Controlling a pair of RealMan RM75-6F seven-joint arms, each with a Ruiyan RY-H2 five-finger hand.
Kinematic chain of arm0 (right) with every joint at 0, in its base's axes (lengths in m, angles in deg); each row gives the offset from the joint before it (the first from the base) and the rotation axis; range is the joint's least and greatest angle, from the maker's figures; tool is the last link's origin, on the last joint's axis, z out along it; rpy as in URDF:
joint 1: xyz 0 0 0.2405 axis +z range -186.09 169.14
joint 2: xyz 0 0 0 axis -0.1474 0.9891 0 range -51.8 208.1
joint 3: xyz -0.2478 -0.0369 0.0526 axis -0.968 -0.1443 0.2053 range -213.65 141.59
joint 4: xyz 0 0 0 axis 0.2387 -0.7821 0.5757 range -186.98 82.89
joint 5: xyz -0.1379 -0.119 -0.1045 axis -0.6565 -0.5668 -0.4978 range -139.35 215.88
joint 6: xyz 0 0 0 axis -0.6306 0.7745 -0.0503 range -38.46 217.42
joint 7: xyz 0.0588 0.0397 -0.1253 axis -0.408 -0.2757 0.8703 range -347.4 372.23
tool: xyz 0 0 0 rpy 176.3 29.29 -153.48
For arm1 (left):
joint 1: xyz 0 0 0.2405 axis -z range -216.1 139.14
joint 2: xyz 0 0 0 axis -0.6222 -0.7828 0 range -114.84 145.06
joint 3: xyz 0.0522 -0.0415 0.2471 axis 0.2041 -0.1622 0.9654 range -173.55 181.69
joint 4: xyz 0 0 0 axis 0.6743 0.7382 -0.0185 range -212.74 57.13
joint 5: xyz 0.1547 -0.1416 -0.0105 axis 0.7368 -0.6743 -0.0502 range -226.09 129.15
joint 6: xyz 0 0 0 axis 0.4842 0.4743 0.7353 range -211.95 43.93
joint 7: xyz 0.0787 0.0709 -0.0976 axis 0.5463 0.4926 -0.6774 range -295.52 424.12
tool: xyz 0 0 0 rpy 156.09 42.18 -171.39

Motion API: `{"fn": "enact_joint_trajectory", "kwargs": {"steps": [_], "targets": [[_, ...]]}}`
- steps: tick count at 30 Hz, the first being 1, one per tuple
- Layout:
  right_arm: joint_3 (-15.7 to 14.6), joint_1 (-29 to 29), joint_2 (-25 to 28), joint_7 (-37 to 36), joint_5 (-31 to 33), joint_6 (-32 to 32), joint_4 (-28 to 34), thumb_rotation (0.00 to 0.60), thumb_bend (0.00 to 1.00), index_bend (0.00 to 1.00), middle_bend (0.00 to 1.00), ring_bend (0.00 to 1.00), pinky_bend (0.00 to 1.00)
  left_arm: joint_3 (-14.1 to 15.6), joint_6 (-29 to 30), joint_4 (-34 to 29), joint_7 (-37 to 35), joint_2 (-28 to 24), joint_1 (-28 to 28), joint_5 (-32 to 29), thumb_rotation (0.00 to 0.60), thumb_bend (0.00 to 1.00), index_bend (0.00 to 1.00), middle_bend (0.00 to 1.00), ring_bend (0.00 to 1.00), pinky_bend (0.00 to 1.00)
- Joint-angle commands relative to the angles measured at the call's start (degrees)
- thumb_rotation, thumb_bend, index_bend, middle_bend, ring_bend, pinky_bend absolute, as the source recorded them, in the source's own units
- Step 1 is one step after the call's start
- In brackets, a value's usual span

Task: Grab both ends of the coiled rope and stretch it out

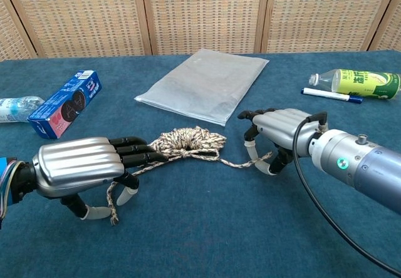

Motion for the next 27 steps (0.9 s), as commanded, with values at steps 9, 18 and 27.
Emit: {"fn": "enact_joint_trajectory", "kwargs": {"steps": [9,18,27], "targets": [[-0.02,-0.08,0.31,-0.27,-0.04,0.05,0.11,0.600,0.65,0.70,0.00,0.00,0.00,0.48,-1.10,-0.06,1.20,0.56,0.79,-1.69,0.600,0.31,0.56,0.00,0.00,0.00],[-0.04,-0.13,0.54,-0.40,-0.04,0.09,0.35,0.600,0.65,0.70,0.00,0.00,0.00,0.69,-1.98,-0.45,1.90,0.72,1.34,-2.71,0.600,0.39,0.56,0.00,0.00,0.00],[0.01,-0.22,1.01,-0.48,-0.07,0.32,0.89,0.600,0.65,0.70,0.00,0.00,0.00,0.65,-2.80,-2.19,2.80,-0.04,1.72,-4.22,0.600,0.44,0.63,0.00,0.00,0.00]]}}
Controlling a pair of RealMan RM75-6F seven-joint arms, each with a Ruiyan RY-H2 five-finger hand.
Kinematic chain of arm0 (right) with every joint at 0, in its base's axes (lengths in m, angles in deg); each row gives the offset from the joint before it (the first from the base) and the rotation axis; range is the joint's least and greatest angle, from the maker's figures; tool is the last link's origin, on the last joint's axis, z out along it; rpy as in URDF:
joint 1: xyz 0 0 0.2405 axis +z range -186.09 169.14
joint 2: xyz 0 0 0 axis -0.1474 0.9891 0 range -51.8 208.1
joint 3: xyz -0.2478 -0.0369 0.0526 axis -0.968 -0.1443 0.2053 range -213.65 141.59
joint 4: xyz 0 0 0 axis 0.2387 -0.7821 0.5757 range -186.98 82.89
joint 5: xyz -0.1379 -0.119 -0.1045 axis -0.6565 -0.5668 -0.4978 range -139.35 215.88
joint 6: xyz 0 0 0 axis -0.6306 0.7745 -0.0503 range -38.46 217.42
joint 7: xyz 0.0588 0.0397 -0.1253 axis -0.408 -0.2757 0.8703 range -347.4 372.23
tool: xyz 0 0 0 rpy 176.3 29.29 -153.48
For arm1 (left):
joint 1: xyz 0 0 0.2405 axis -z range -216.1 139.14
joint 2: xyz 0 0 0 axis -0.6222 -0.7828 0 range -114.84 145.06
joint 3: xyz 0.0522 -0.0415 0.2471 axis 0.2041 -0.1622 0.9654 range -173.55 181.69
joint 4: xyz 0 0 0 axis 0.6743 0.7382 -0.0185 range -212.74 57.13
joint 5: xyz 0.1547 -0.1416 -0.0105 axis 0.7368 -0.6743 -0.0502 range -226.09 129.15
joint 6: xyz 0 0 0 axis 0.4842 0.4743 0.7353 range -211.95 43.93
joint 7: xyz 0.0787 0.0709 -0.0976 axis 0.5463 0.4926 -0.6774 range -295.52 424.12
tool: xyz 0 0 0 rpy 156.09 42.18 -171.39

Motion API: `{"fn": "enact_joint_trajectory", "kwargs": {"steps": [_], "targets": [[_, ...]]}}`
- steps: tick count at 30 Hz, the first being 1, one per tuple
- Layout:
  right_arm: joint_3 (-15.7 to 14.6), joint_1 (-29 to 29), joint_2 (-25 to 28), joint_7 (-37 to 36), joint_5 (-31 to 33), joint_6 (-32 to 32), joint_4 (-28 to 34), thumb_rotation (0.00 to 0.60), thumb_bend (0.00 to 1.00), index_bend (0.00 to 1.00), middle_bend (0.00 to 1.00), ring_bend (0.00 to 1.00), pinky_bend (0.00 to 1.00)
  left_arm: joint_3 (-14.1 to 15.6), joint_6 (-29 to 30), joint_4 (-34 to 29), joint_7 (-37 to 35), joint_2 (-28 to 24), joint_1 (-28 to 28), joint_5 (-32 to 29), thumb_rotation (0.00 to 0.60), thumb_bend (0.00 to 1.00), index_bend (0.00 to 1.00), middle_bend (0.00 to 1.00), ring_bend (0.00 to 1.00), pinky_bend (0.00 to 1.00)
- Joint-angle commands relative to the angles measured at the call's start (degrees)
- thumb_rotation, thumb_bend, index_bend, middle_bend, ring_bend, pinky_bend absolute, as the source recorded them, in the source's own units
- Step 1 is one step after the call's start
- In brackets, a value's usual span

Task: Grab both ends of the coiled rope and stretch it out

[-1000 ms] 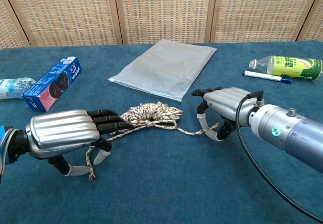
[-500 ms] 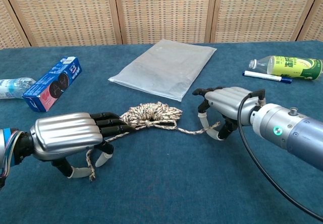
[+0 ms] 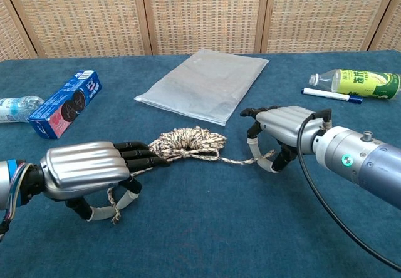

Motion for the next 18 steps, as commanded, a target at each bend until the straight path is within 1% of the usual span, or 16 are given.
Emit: {"fn": "enact_joint_trajectory", "kwargs": {"steps": [1,7,14,18], "targets": [[0.00,-0.01,0.05,-0.04,-0.05,0.06,0.10,0.600,0.65,0.70,0.00,0.00,0.00,-0.03,-0.13,-0.48,0.24,-0.23,0.09,-0.38,0.600,0.45,0.64,0.00,0.00,0.00],[0.00,-0.01,0.11,-0.16,-0.16,0.13,0.26,0.600,0.65,0.70,0.00,0.00,0.00,-0.04,-0.07,-1.02,0.59,-0.39,0.15,-0.90,0.600,0.50,0.68,0.00,0.00,0.00],[-0.01,-0.07,0.21,-0.48,-0.31,0.18,0.13,0.600,0.65,0.70,0.00,0.00,0.00,0.08,0.01,-0.67,0.63,-0.29,0.01,-1.56,0.600,0.51,0.76,0.00,0.00,0.00],[-0.03,-0.11,0.24,-0.71,-0.47,0.23,0.00,0.600,0.65,0.70,0.00,0.00,0.00,0.14,0.24,-0.28,0.32,-0.32,-0.08,-1.81,0.600,0.52,0.78,0.00,0.00,0.00]]}}
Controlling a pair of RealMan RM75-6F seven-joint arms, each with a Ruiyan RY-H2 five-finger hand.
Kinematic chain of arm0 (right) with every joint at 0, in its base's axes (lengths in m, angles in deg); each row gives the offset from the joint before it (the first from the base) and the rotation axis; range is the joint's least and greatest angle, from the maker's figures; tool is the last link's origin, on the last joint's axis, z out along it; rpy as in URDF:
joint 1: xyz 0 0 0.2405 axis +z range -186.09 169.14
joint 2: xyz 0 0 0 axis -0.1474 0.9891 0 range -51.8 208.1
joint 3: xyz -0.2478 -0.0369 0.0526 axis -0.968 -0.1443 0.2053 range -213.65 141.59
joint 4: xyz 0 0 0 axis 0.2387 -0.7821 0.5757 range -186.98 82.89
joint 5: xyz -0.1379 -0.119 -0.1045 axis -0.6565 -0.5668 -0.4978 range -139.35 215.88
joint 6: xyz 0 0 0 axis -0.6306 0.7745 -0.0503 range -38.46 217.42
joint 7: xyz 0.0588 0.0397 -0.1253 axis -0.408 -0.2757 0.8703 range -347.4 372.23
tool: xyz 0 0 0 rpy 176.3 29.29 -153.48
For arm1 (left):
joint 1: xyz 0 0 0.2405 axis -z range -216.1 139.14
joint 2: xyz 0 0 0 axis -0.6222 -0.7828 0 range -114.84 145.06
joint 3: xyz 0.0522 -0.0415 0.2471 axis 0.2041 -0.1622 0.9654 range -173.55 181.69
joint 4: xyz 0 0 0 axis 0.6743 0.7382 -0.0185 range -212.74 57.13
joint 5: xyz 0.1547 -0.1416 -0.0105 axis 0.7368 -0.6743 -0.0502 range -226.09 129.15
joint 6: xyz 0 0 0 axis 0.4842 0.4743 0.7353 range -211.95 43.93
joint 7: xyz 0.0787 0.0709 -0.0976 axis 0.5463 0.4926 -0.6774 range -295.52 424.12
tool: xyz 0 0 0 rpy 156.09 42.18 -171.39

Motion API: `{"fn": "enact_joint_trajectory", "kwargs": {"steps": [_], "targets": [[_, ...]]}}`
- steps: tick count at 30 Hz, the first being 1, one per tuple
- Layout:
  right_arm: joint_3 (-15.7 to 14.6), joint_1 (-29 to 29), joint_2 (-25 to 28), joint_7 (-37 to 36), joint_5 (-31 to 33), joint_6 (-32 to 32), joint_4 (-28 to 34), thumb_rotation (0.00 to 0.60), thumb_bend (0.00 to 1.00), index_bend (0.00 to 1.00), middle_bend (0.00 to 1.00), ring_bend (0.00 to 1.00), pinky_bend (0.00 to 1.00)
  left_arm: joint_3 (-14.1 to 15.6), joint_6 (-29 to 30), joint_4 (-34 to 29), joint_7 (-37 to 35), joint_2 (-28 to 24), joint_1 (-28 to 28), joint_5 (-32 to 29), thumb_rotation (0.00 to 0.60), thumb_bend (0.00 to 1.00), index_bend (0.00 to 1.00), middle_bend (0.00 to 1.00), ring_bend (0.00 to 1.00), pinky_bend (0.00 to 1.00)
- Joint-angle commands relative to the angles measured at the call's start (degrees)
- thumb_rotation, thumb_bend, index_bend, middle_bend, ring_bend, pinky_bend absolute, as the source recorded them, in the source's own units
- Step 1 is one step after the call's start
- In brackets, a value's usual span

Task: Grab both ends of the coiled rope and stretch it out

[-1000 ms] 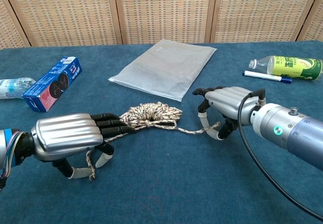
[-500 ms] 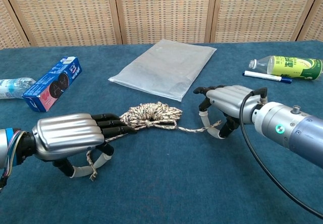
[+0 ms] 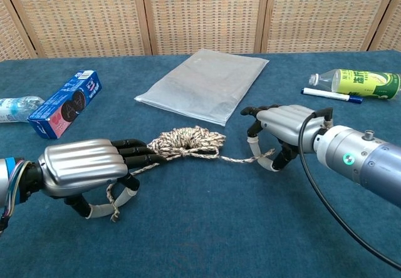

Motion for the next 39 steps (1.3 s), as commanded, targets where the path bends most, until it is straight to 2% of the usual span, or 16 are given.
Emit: {"fn": "enact_joint_trajectory", "kwargs": {"steps": [1,8,14,21,31,39], "targets": [[0.00,-0.03,0.02,-0.15,-0.11,0.04,-0.07,0.600,0.65,0.70,0.00,0.00,0.00,0.01,0.20,0.25,-0.32,-0.07,-0.07,-0.19,0.600,0.52,0.79,0.00,0.00,0.00],[-0.39,-0.33,0.38,-0.64,-1.38,0.72,-0.34,0.600,0.65,0.71,0.00,0.00,0.00,0.02,2.24,-0.45,-1.88,-2.98,-0.92,-0.94,0.600,0.53,0.81,0.00,0.00,0.00],[-1.20,-1.33,2.37,-1.29,-3.98,2.60,-0.11,0.600,0.65,0.71,0.00,0.00,0.00,0.83,7.00,-0.16,-4.84,-9.06,-3.58,-1.48,0.600,0.54,0.81,0.00,0.00,0.00],[-1.55,-2.77,5.80,-1.73,-5.27,4.18,0.25,0.600,0.65,0.71,0.01,0.00,0.00,0.39,10.72,5.00,-9.24,-13.84,-6.97,-4.32,0.600,0.54,0.81,0.00,0.00,0.00],[-1.71,-5.22,11.45,-2.20,-5.33,5.78,0.63,0.600,0.65,0.71,0.01,0.00,0.00,-0.21,13.55,14.33,-17.75,-14.26,-10.38,-6.18,0.600,0.54,0.81,0.00,0.00,0.00],[-1.49,-6.58,14.47,-4.10,-5.08,5.67,0.48,0.600,0.65,0.71,0.01,0.00,0.00,-0.15,13.56,18.56,-20.49,-12.92,-11.55,-6.16,0.600,0.54,0.81,0.00,0.00,0.00]]}}
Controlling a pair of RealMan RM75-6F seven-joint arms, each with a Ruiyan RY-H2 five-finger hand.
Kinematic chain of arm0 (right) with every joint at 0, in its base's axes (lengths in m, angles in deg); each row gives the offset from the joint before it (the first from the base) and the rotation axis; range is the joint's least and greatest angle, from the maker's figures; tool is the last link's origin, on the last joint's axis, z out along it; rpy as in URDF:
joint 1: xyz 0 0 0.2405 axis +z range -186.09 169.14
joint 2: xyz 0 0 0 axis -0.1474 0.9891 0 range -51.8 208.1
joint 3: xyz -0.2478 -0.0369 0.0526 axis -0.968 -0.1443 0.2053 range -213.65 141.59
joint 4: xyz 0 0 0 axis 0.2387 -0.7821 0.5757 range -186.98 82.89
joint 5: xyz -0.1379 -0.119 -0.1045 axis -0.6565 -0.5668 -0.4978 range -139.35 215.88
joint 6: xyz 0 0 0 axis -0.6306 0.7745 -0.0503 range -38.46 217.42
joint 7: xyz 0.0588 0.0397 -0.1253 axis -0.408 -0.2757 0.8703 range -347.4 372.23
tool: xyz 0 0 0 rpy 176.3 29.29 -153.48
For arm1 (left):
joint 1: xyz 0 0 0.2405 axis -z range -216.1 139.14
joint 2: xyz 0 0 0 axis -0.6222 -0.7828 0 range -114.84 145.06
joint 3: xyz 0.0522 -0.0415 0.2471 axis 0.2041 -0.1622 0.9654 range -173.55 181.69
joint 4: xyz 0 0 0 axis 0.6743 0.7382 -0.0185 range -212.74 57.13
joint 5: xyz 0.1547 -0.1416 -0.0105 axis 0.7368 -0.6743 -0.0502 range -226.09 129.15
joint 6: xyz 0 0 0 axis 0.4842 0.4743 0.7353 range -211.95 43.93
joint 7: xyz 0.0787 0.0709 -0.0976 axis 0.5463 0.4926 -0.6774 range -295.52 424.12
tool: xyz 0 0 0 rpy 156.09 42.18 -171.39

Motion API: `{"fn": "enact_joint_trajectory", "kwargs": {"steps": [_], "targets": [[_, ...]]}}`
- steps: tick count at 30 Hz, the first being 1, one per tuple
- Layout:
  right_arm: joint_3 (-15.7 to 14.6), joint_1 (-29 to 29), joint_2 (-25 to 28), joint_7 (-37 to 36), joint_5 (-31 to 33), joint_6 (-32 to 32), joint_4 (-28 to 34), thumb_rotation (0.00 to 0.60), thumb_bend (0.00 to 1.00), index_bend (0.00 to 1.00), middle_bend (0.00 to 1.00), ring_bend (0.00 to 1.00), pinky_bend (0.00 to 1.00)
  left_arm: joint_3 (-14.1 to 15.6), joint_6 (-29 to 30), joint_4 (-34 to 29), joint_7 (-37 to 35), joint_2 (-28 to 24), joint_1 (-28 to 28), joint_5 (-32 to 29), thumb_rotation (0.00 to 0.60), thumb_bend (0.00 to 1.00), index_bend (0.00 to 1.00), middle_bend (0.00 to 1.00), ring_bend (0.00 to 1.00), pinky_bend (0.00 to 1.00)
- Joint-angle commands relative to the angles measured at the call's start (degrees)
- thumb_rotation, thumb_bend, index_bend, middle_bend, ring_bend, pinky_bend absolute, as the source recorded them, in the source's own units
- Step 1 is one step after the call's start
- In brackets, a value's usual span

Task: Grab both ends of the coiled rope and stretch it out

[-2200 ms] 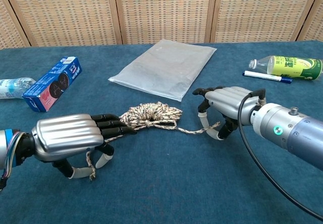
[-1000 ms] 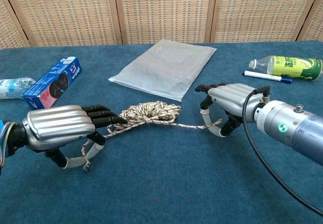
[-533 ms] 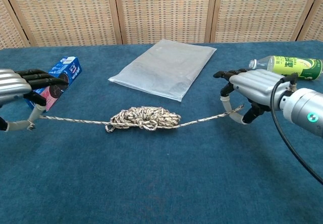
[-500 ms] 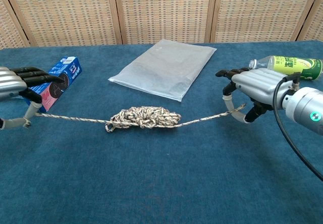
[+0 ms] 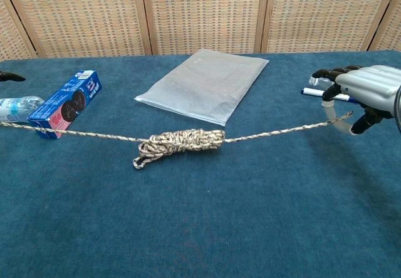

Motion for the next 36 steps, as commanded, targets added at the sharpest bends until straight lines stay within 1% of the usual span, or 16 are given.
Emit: {"fn": "enact_joint_trajectory", "kwargs": {"steps": [1,7,15,16,17,18,19,20,21,22,23,24,29,33,36], "targets": [[0.11,-0.63,0.72,-1.24,0.22,-0.22,-0.44,0.600,0.65,0.71,0.01,0.00,0.00,-0.10,-0.14,1.17,-0.73,0.66,-0.49,-0.17,0.600,0.55,0.81,0.00,0.00,0.00],[-0.11,-1.10,1.05,-2.48,0.03,-0.91,-1.59,0.600,0.65,0.71,0.01,0.00,0.00,-0.33,-0.37,2.49,-1.19,1.30,-0.80,-0.24,0.600,0.55,0.81,0.00,0.00,0.00],[-0.17,-1.40,0.13,-4.15,-0.63,-1.48,-3.46,0.600,0.65,0.71,0.01,0.00,0.00,-0.60,-0.44,2.92,-0.97,1.88,-0.98,-0.04,0.600,0.55,0.81,0.00,0.00,0.00],[-0.15,-1.43,0.11,-4.25,-0.70,-1.47,-3.50,0.600,0.65,0.70,0.01,0.00,0.00,-0.60,-0.42,2.90,-0.94,1.88,-0.99,0.01,0.600,0.54,0.80,0.00,0.00,0.00],[-0.20,-1.49,0.14,-4.55,-1.01,-1.45,-3.52,0.600,0.63,0.63,0.01,0.00,0.00,-0.58,-0.35,2.93,-0.91,1.89,-1.03,0.13,0.600,0.52,0.76,0.00,0.00,0.00],[-0.25,-1.60,0.28,-5.15,-1.41,-1.43,-3.40,0.600,0.55,0.49,0.01,0.00,0.00,-0.53,-0.38,2.82,-1.29,1.84,-1.08,0.18,0.600,0.41,0.60,0.00,0.00,0.00],[-0.19,-1.76,0.52,-5.97,-1.81,-1.22,-2.97,0.600,0.45,0.38,0.01,0.00,0.00,-0.39,-0.63,2.18,-2.45,1.51,-1.15,0.12,0.600,0.25,0.36,0.00,0.00,0.00],[-0.17,-1.95,0.91,-6.92,-2.43,-0.92,-2.48,0.600,0.27,0.20,0.00,0.00,0.00,-0.36,-0.60,1.21,-4.05,0.89,-1.23,0.05,0.600,0.10,0.14,0.00,0.00,0.00],[-0.16,-2.09,1.27,-7.69,-2.98,-0.66,-2.07,0.600,0.11,0.08,0.00,0.00,0.00,-0.46,-0.38,0.44,-5.11,0.37,-1.35,-0.10,0.600,0.04,0.05,0.00,0.00,0.00],[-0.16,-2.27,1.68,-8.43,-3.61,-0.27,-1.63,0.600,0.05,0.03,0.00,0.00,0.00,-0.58,-0.05,-0.37,-6.04,-0.21,-1.53,-0.25,0.600,0.00,0.00,0.00,0.00,0.00],[-0.18,-2.49,2.15,-9.12,-4.26,0.23,-1.16,0.600,0.00,0.00,0.00,0.00,0.00,-0.71,0.42,-1.25,-6.90,-0.86,-1.78,-0.42,0.600,0.00,0.00,0.00,0.00,0.00],[-0.24,-2.70,2.56,-9.66,-4.86,0.64,-0.81,0.600,0.00,0.00,0.00,0.00,0.00,-0.82,0.83,-1.97,-7.42,-1.42,-1.97,-0.49,0.600,0.00,0.00,0.00,0.00,0.00],[-1.01,-4.34,5.10,-12.57,-9.37,4.66,0.86,0.600,0.00,0.00,0.00,0.00,0.00,-2.19,3.96,-6.55,-8.22,-4.68,-4.12,-2.49,0.600,0.00,0.00,0.00,0.00,0.00],[-2.35,-6.24,7.20,-15.98,-14.02,8.89,1.09,0.600,0.00,0.00,0.00,0.00,0.00,-3.83,6.88,-12.20,-8.76,-7.38,-6.57,-5.21,0.600,0.00,0.00,0.00,0.00,0.00],[-4.11,-7.99,9.22,-19.91,-18.17,12.20,0.86,0.600,0.00,0.00,0.00,0.00,0.00,-5.09,10.13,-17.42,-10.72,-9.35,-9.09,-7.24,0.600,0.00,0.00,0.00,0.00,0.00]]}}
